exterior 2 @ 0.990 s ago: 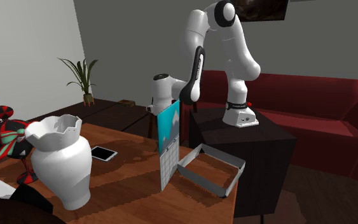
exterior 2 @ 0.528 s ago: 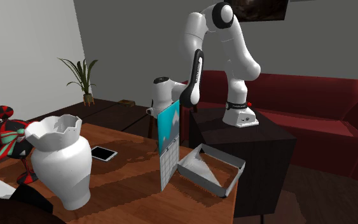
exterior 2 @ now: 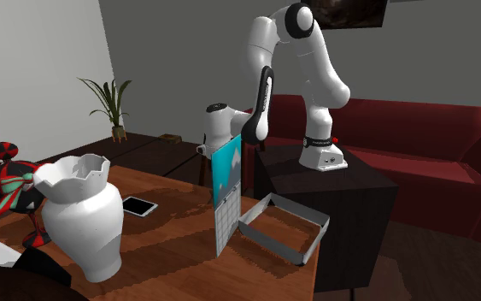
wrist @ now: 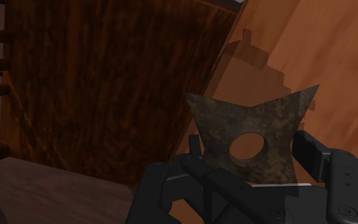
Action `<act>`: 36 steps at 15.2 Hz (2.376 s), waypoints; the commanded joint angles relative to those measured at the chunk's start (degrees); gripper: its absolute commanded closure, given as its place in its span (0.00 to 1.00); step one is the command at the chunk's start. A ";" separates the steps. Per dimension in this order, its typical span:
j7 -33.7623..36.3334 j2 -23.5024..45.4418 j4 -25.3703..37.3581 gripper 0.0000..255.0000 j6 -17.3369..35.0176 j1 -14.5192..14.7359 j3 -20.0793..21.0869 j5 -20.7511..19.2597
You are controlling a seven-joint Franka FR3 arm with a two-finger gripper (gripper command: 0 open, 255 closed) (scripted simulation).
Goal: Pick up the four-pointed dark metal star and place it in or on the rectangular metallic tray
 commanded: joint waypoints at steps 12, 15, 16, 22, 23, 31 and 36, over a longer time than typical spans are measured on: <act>-2.48 -6.25 -1.32 1.00 -4.86 -2.27 2.98 3.37; -3.50 -8.54 -1.59 1.00 -6.78 -2.97 3.95 4.79; -3.84 -9.29 -1.66 1.00 -7.44 -3.19 4.25 5.26; -5.87 -13.68 -1.76 1.00 -11.50 -4.24 5.76 8.13; -6.19 -14.39 -1.72 1.00 -12.19 -4.37 5.96 8.59; -1.90 -18.92 -4.16 1.00 -14.09 -1.50 9.01 10.69; 5.51 -20.29 -6.00 1.00 -13.67 2.77 12.25 10.90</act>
